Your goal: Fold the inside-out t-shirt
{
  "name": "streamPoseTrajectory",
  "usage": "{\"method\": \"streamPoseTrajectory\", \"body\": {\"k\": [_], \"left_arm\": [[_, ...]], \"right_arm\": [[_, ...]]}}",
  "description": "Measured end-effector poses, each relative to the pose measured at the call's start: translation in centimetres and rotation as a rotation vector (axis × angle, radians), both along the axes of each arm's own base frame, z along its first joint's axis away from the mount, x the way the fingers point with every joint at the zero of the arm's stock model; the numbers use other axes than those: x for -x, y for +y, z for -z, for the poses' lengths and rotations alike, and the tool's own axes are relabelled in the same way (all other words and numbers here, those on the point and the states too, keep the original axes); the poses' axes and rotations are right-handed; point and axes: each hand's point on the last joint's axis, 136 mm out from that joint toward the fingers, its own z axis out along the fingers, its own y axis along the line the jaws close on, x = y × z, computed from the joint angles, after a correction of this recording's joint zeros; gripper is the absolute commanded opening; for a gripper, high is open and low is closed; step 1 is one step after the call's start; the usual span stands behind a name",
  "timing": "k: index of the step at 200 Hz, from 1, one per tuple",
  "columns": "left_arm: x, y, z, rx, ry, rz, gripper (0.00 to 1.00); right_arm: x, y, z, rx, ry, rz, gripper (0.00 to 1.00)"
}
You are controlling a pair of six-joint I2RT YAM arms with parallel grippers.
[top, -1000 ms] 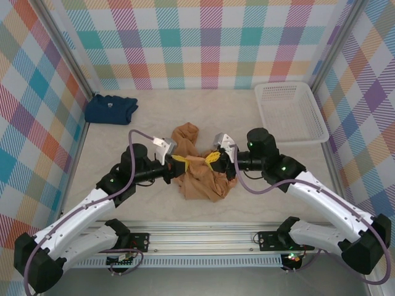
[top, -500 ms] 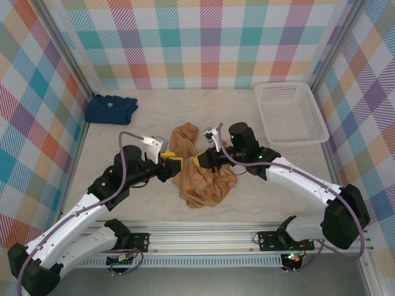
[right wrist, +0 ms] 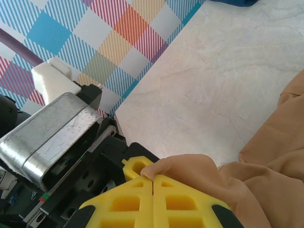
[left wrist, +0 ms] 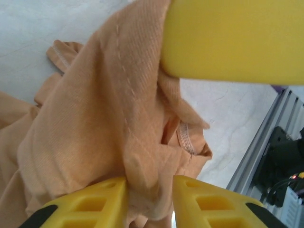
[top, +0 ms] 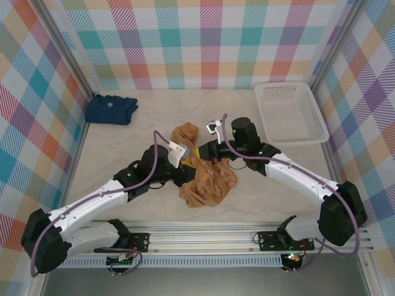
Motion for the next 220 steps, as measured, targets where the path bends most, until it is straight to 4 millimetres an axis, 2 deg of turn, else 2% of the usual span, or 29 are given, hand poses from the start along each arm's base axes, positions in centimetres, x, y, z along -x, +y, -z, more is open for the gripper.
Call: {"method": "streamPoseTrajectory", "body": {"k": [24, 59, 82, 108, 127, 165, 194, 220], "left_arm": [[-0.3, -0.7, 0.0, 0.019, 0.002, 0.01, 0.0], [-0.3, -0.4, -0.1, 0.012, -0.01, 0.006, 0.0], [-0.3, 0.7, -1.7, 0.027, -0.057, -0.03, 0.0], [-0.5, 2.5, -3.2, 0.041, -0.108, -0.093, 0.0], [-0.9, 3.6, -2.4, 0.006, -0.106, -0.142, 0.0], [-1.4, 5.3, 0.1, -0.09, -0.078, -0.219, 0.0], [-1.3, 5.1, 1.1, -0.104, -0.054, -0.205, 0.11], [-0.7, 4.3, 2.1, -0.103, -0.01, -0.153, 0.31]], "right_arm": [[-0.4, -0.3, 0.0, 0.0, 0.003, 0.014, 0.0], [-1.4, -1.1, 0.5, 0.025, 0.014, 0.062, 0.0], [-2.3, -1.5, 0.3, 0.051, 0.023, 0.101, 0.0], [-3.5, -1.0, 0.0, 0.061, 0.028, 0.114, 0.0], [-4.2, -0.2, 0.9, 0.076, 0.05, 0.107, 0.0], [-5.5, 1.4, 3.9, 0.115, 0.127, 0.078, 0.0], [-6.1, 2.5, 5.1, 0.125, 0.17, 0.049, 0.0], [-6.5, 2.9, 5.1, 0.12, 0.164, 0.032, 0.0]]}}
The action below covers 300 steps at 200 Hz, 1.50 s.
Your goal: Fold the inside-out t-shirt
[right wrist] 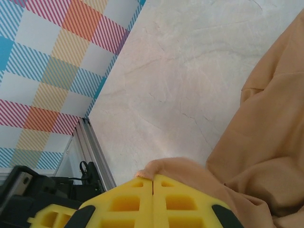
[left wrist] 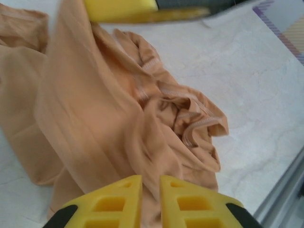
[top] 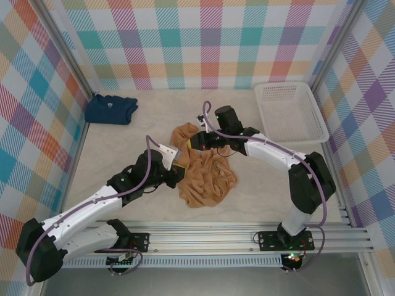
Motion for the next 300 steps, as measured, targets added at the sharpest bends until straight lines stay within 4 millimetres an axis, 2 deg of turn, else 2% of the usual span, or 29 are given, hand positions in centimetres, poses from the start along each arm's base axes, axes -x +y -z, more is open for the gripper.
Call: {"method": "streamPoseTrajectory", "body": {"k": [29, 55, 82, 97, 109, 122, 150, 183, 197, 226, 240, 252, 273, 300], "left_arm": [[0.5, -0.2, -0.1, 0.016, 0.0, 0.025, 0.43], [0.6, 0.8, -2.2, 0.08, -0.058, -0.008, 0.52], [-1.1, 3.9, -4.7, 0.148, -0.11, -0.164, 0.56], [-2.1, 5.9, -4.8, 0.145, -0.09, -0.267, 0.57], [-2.6, 7.1, -4.7, 0.132, -0.061, -0.33, 0.58], [-2.9, 7.7, -4.5, 0.118, -0.029, -0.361, 0.59], [-3.2, 7.6, -3.8, 0.08, 0.039, -0.373, 0.6], [-3.0, 7.9, -1.5, 0.009, 0.12, -0.388, 0.61], [-3.0, 8.0, -0.7, -0.017, 0.141, -0.396, 0.61], [-3.3, 8.8, 0.8, -0.078, 0.175, -0.439, 0.61], [-3.5, 9.6, 1.4, -0.112, 0.186, -0.48, 0.61], [-3.5, 10.3, 1.8, -0.139, 0.191, -0.512, 0.62], [-3.3, 10.9, 2.1, -0.153, 0.21, -0.535, 0.62], [-2.4, 9.3, 3.1, -0.106, 0.296, -0.479, 0.63]], "right_arm": [[0.9, 0.0, -0.5, -0.004, -0.063, -0.08, 0.0], [2.8, -0.7, -2.2, -0.013, -0.166, -0.183, 0.0], [5.9, -1.5, -5.8, -0.08, -0.31, -0.307, 0.0], [7.8, -1.6, -6.9, -0.116, -0.37, -0.383, 0.0], [9.4, -1.3, -7.1, -0.137, -0.395, -0.444, 0.0], [11.2, -0.8, -6.4, -0.147, -0.395, -0.509, 0.0], [14.4, -0.4, -4.1, -0.141, -0.352, -0.607, 0.03], [16.5, 0.6, -2.1, -0.113, -0.322, -0.667, 0.09], [16.7, 1.3, -0.2, -0.064, -0.3, -0.674, 0.13], [17.4, 3.6, 5.1, 0.069, -0.21, -0.696, 0.23], [18.0, 4.1, 6.7, 0.103, -0.168, -0.701, 0.3], [18.6, 4.2, 7.1, 0.107, -0.157, -0.706, 0.35], [18.6, 3.5, 6.4, 0.11, -0.181, -0.67, 0.36], [16.9, 1.7, 5.2, 0.141, -0.205, -0.556, 0.37]]}}
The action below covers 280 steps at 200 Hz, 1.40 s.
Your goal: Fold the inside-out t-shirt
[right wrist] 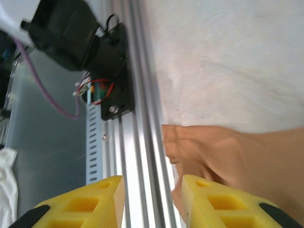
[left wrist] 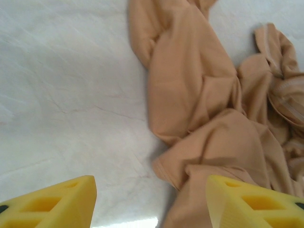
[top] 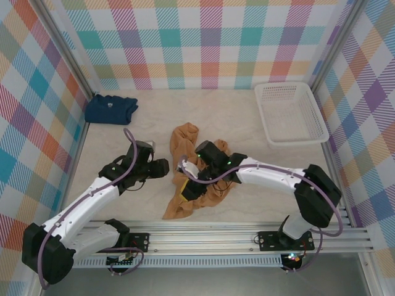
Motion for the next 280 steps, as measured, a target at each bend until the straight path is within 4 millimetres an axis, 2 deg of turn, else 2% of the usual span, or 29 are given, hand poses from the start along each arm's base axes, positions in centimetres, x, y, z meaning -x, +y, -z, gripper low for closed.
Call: {"method": "streamPoseTrajectory", "body": {"k": [18, 43, 56, 85, 110, 141, 173, 211, 233, 245, 280], "left_arm": [[1.2, -1.4, 1.8, 0.035, 0.081, 0.04, 0.62], [4.1, -3.2, 5.2, 0.036, 0.226, 0.122, 0.61], [5.4, -3.9, 6.4, 0.027, 0.281, 0.153, 0.61], [7.1, -4.2, 7.6, 0.01, 0.339, 0.166, 0.62], [7.0, -3.9, 7.9, -0.007, 0.343, 0.149, 0.62], [7.3, -3.8, 8.7, -0.023, 0.375, 0.148, 0.6], [7.1, -6.0, 9.1, 0.068, 0.407, 0.177, 0.6], [6.8, -9.4, 9.9, 0.169, 0.427, 0.224, 0.6], [6.9, -10.6, 10.9, 0.17, 0.439, 0.251, 0.53], [7.1, -10.8, 11.6, 0.153, 0.45, 0.253, 0.5], [6.8, -10.4, 11.8, 0.13, 0.447, 0.232, 0.36]], "right_arm": [[-2.3, -1.2, 1.1, 0.047, 0.015, 0.133, 0.37], [-4.3, -3.9, 4.9, 0.175, 0.086, 0.32, 0.4], [-4.7, -4.5, 6.5, 0.232, 0.113, 0.379, 0.4], [-6.3, -5.2, 9.8, 0.336, 0.175, 0.49, 0.28], [-9.4, -8.2, 12.7, 0.435, 0.237, 0.64, 0.22], [-13.5, -10.6, 12.4, 0.464, 0.224, 0.785, 0.2], [-16.0, -12.5, 12.5, 0.464, 0.229, 0.867, 0.2], [-16.2, -12.5, 12.5, 0.462, 0.224, 0.871, 0.2], [-16.2, -12.5, 12.5, 0.461, 0.225, 0.871, 0.2], [-16.1, -12.4, 12.5, 0.461, 0.225, 0.87, 0.2], [-16.1, -12.4, 12.5, 0.46, 0.225, 0.868, 0.2]]}}
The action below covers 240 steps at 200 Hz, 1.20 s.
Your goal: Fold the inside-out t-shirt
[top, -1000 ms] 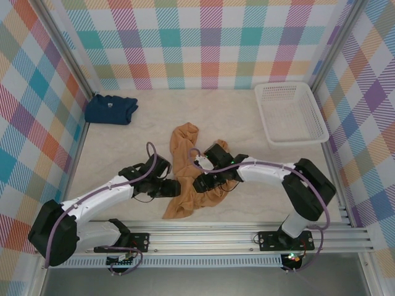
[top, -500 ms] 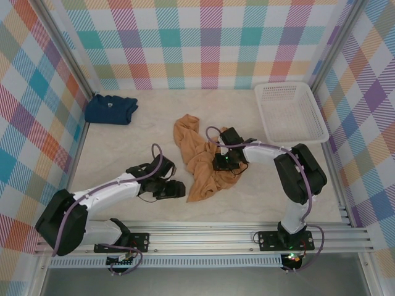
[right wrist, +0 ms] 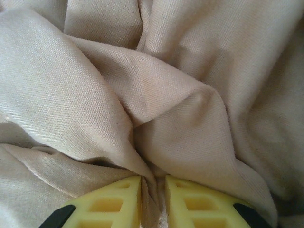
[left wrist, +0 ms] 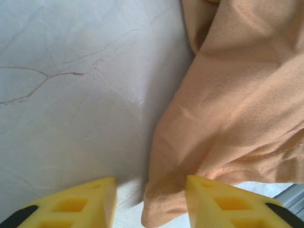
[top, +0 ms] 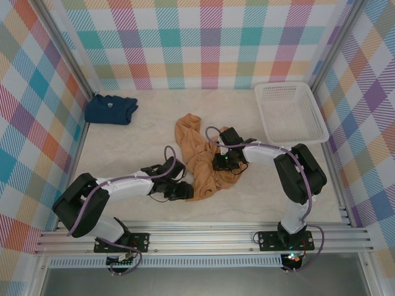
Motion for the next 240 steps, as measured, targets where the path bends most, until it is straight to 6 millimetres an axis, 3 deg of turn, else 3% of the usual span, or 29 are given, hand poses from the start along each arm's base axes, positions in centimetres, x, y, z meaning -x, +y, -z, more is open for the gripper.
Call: {"method": "streamPoseTrajectory", "body": {"k": [31, 124, 193, 240], "left_arm": [[0.0, 0.2, 0.3, -0.012, 0.004, -0.012, 0.3], [0.0, -0.4, -0.1, 0.047, -0.023, -0.028, 0.39], [0.2, -1.4, -0.1, 0.042, -0.061, 0.004, 0.35], [1.1, -4.4, -1.1, 0.152, -0.069, 0.077, 0.34]], "right_arm": [[0.0, 0.0, 0.0, 0.0, -0.001, -0.003, 0.2], [0.1, 0.1, 0.0, -0.006, 0.001, -0.008, 0.2], [0.1, 0.2, -0.1, -0.013, 0.003, -0.012, 0.21], [0.1, 0.4, -0.2, -0.024, 0.004, -0.016, 0.21]]}}
